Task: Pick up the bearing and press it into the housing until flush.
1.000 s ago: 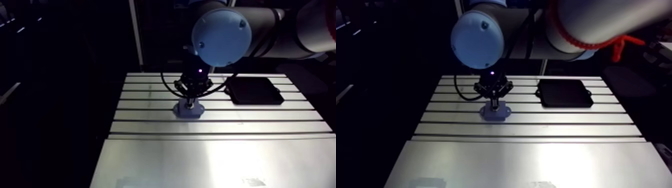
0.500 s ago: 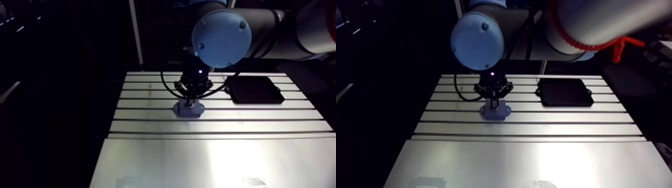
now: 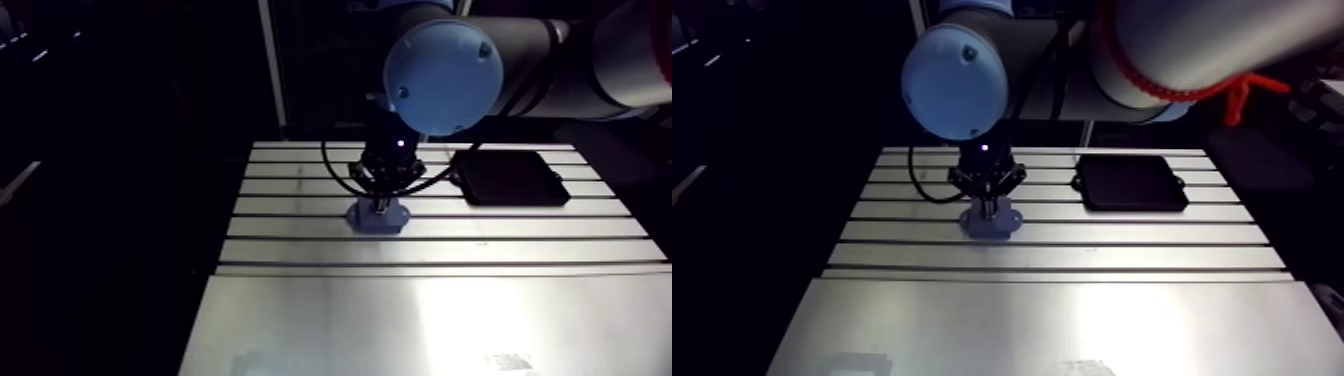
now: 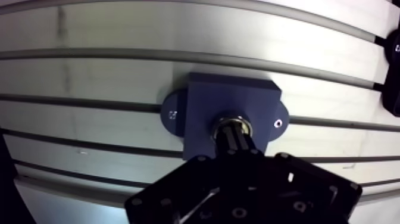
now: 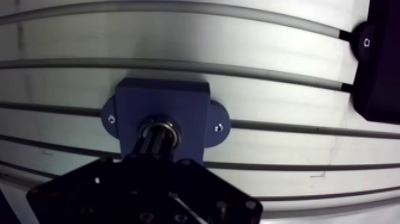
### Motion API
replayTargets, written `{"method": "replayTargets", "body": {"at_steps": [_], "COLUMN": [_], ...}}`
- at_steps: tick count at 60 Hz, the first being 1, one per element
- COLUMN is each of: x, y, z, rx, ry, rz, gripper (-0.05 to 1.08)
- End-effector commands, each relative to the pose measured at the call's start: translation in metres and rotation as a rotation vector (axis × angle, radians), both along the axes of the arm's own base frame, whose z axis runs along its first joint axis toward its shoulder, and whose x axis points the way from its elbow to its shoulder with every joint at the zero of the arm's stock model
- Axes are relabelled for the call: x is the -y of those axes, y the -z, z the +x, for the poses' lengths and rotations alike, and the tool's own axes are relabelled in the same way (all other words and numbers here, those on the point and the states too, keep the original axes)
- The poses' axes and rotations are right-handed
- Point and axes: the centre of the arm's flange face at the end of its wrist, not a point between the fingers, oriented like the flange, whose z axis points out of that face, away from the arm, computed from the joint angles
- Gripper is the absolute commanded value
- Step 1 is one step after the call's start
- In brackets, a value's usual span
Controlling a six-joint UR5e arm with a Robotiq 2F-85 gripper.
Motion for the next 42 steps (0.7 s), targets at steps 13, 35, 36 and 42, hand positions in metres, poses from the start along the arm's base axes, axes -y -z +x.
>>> {"method": "replayTargets", "body": {"at_steps": [13,35,36,42], "x": [-0.0003,-0.0002,-0.0001,-0.0001], "y": [0.0010,0.0011,-0.0001,0.0004], "z": [-0.0037,-0.0036,-0.0040,-0.0034], "rx": [-0.026,-0.025,-0.027,-0.025], "ry": [-0.001,-0.001,-0.001,-0.001], "rz": [0.001,0.001,-0.001,-0.001], "gripper": [1.08,1.08,1.08,1.08]}}
